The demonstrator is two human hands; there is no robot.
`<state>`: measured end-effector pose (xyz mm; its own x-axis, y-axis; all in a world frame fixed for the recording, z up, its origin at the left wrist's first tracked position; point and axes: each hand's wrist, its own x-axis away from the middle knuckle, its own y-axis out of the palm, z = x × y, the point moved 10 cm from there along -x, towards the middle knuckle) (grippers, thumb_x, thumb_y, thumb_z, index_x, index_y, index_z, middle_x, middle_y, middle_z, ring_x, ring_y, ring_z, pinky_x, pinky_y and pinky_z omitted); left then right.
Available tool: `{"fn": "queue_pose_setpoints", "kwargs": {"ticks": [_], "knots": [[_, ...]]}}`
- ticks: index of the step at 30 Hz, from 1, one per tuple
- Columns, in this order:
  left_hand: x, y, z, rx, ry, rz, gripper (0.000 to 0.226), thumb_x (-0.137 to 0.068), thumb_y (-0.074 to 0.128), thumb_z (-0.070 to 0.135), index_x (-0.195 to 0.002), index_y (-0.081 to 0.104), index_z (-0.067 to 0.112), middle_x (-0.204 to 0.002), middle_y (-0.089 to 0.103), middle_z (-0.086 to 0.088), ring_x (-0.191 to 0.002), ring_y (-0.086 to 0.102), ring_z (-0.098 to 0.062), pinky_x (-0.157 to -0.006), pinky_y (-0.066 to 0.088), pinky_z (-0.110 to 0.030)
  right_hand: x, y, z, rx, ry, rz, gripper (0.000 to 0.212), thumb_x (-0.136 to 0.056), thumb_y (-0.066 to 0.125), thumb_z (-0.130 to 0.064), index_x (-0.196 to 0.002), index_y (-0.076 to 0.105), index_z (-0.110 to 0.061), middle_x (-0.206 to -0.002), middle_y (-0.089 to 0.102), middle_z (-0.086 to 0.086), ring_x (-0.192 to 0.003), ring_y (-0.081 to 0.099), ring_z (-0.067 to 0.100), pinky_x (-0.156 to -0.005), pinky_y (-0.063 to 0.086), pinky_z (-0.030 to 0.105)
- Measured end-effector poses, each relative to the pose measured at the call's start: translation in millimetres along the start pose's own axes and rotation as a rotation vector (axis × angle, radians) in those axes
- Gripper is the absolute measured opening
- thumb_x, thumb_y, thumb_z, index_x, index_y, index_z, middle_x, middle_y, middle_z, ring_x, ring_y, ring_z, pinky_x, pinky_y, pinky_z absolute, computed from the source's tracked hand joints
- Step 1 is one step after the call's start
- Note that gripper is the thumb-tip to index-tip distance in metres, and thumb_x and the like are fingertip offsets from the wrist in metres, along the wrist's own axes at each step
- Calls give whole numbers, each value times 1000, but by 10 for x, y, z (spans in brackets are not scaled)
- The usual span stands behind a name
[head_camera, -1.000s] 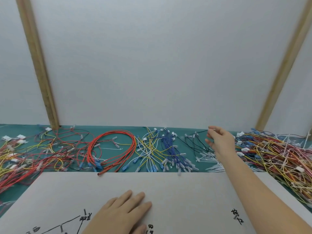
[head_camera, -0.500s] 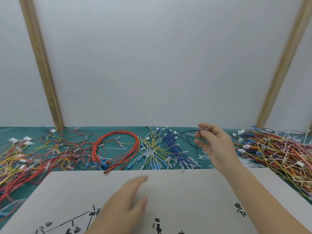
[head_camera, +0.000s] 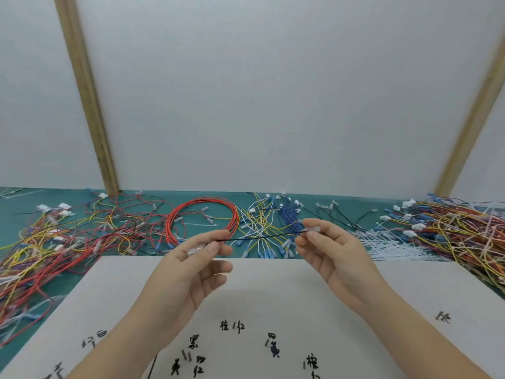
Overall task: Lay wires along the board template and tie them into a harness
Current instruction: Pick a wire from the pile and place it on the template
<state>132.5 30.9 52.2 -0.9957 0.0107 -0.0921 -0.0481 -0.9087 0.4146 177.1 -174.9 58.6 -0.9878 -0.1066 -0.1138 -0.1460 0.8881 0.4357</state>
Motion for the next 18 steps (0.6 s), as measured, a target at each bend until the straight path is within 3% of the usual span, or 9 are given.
{"fn": "queue_pose_setpoints", "kwargs": {"ticks": [6,14,18], "knots": [[10,2,-163,176,-186,-77,27,-69,52,14,-79,77,10,-78,71,-6,-58,66,-16,-50,54,-22,25,20,-11,-65,-21,-49,22,-69,57,-5,-72,76,-16,-67,67,2,-66,67,10,-61,55,20],[26,26,-116,217,-195,-86,31,-66,49,8,-81,77,9,-87,73,-9,-68,69,-19,-54,56,-24,20,-11,-69,-75,-44,-40,20,-70,57,-9,-73,76,-15,-68,68,3,-64,67,10,-62,56,20],[32,30,-146,175,-195,-58,27,-76,51,15,-80,77,9,-91,73,-9,-68,70,-16,-54,56,-22,29,-44,-108,-82,-73,7,16,-70,58,-16,-67,74,-16,-70,70,5,-66,68,12,-61,56,21]]}}
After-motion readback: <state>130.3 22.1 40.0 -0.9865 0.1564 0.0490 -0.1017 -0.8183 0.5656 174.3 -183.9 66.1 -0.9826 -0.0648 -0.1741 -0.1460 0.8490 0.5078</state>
